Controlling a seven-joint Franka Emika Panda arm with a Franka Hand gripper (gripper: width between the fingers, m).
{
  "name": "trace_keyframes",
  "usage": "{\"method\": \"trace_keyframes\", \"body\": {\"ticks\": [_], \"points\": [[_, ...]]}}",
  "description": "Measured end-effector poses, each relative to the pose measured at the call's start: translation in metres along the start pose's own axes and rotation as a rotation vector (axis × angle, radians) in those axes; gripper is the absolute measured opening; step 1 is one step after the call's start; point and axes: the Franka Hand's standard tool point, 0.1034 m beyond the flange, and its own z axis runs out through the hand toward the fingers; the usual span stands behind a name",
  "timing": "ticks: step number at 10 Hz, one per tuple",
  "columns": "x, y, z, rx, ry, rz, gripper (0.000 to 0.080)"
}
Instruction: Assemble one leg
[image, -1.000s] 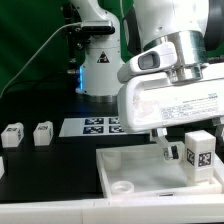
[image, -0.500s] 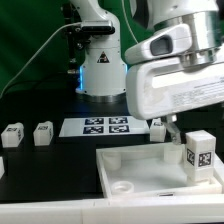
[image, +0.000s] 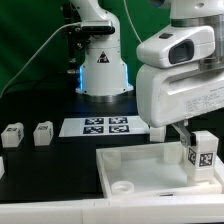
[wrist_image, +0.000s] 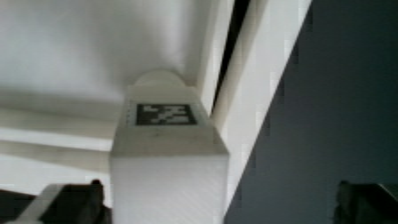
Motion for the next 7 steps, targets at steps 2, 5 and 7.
{"method": "trace_keyframes", "body": {"ticks": [2,5,7], "points": [[0.001,0.001,0.002,-0.002,0.008,0.002,0.0648],[-0.002,0.013,0.013,-0.003,0.001,0.004,0.0648],[-0.005,0.019,0.018,-0.002,-0.006,0.014,0.0648]]}}
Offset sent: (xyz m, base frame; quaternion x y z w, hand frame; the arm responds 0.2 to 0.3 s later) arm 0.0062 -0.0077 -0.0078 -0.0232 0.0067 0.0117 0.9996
